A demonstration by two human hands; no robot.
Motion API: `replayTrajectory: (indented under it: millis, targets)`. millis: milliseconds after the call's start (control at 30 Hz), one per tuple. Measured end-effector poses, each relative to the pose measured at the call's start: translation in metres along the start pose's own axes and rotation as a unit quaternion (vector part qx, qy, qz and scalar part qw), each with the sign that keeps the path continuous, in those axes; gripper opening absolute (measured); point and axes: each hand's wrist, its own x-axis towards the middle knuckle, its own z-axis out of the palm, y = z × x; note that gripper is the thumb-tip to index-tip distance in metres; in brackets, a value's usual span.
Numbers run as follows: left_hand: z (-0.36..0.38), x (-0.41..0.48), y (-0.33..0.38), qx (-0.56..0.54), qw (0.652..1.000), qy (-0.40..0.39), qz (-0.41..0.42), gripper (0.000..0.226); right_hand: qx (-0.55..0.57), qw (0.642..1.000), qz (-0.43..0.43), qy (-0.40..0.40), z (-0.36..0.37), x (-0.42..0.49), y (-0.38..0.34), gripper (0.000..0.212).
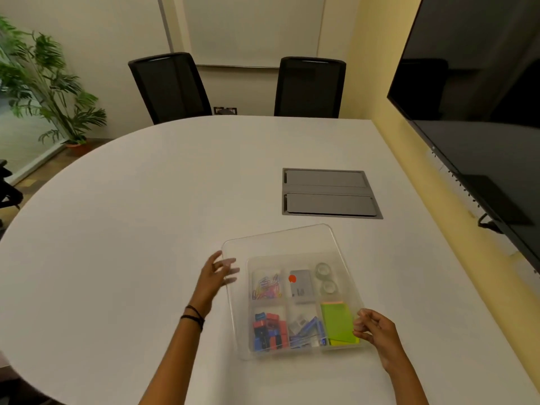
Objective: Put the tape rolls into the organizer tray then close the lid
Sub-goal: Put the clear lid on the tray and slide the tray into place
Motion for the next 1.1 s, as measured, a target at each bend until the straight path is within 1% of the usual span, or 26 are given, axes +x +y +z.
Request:
replayTrajectory:
  millis: [67, 133, 200, 300, 367, 500, 567, 700, 833, 1000, 1100]
  targets:
    - [0.014, -0.002, -0.022, 0.045, 0.999, -0.001, -0.022, 0.055, -0.004, 1.000, 0.001, 0.008, -0.003, 0.001, 0.000, 0.010]
    - [0.025, -0.005, -0.039, 0.076, 0.996, 0.003, -0.043, 0.059, -0.014, 1.000, -0.005, 0.016, -0.005, 0.001, -0.003, 0.010]
    - [0.033, -0.009, -0.050, 0.086, 0.994, -0.008, -0.061, 0.060, -0.027, 0.999, -0.017, 0.036, -0.007, 0.002, -0.003, 0.010]
    - [0.046, -0.013, -0.056, 0.090, 0.992, -0.038, -0.074, 0.061, -0.061, 0.994, -0.037, 0.088, -0.007, 0.006, 0.003, 0.011]
    - [0.051, -0.012, -0.057, 0.087, 0.992, -0.055, -0.079, 0.058, -0.101, 0.986, -0.046, 0.124, -0.005, 0.009, 0.012, 0.017]
    - [0.052, -0.003, -0.064, 0.095, 0.989, -0.076, -0.078, 0.043, -0.176, 0.961, -0.067, 0.203, 0.005, 0.004, 0.026, 0.025]
    - [0.053, -0.003, -0.062, 0.107, 0.987, -0.089, -0.085, 0.043, -0.205, 0.950, -0.067, 0.225, 0.010, -0.001, 0.028, 0.026]
    - [0.051, 0.001, -0.063, 0.142, 0.979, -0.117, -0.083, 0.049, -0.229, 0.948, -0.052, 0.214, 0.011, -0.002, 0.035, 0.026]
    - [0.050, 0.007, -0.064, 0.170, 0.975, -0.113, -0.087, 0.048, -0.232, 0.950, -0.038, 0.204, 0.012, 0.001, 0.040, 0.025]
    - [0.046, 0.014, -0.072, 0.205, 0.971, -0.090, -0.083, 0.033, -0.224, 0.956, -0.019, 0.190, 0.011, 0.003, 0.039, 0.025]
    - [0.043, 0.014, -0.072, 0.201, 0.973, -0.078, -0.081, 0.031, -0.227, 0.957, -0.004, 0.180, 0.006, 0.005, 0.036, 0.025]
